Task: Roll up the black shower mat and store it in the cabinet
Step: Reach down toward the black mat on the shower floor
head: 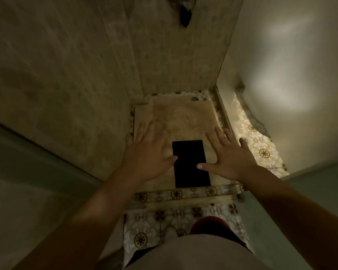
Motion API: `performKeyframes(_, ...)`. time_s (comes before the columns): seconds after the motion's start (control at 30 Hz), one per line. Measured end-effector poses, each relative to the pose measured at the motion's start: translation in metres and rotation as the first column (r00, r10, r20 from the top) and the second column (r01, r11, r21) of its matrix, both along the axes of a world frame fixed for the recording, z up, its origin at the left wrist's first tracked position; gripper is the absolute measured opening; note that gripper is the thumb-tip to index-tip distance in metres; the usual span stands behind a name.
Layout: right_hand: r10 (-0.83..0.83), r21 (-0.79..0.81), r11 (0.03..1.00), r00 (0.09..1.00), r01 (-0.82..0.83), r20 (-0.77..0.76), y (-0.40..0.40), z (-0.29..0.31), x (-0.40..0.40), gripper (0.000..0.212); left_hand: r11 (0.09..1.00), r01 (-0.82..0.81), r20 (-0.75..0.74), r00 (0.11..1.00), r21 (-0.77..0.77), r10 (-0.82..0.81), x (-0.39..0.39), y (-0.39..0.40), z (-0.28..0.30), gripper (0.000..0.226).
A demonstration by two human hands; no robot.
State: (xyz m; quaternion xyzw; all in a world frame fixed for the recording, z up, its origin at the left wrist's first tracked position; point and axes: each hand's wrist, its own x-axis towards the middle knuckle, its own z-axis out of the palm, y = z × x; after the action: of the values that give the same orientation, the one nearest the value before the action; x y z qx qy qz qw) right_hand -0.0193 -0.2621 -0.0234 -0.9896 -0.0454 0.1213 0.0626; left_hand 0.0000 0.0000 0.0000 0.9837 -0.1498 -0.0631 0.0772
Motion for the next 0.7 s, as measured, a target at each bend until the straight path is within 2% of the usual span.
performKeyframes(0.17, 0.043, -0.008, 0.999, 0.998, -0.043, -0.045, -0.006, -0.016, 0.015, 0.114, 1.000, 0.005, 0.035, 0.999, 0.018, -0.005, 0.016, -0.001, -0.017, 0.092)
performKeyframes(0.33, 0.108, 0.025, 0.994, 0.988, -0.106, -0.114, -0.018, -0.026, 0.048, 0.114, 0.995, -0.047, -0.017, 0.999, 0.086, 0.049, 0.042, -0.012, -0.025, 0.094)
performKeyframes(0.53, 0.179, 0.050, 0.984, 0.971, -0.173, -0.157, -0.044, -0.032, 0.101, 0.109, 0.992, -0.128, -0.069, 0.989, 0.020, 0.129, 0.079, -0.034, -0.025, 0.091)
performKeyframes(0.7, 0.204, 0.068, 0.978, 0.967, -0.195, -0.152, -0.062, -0.041, 0.147, 0.110, 0.987, -0.161, -0.030, 0.986, 0.014, 0.161, 0.111, -0.054, -0.029, 0.087)
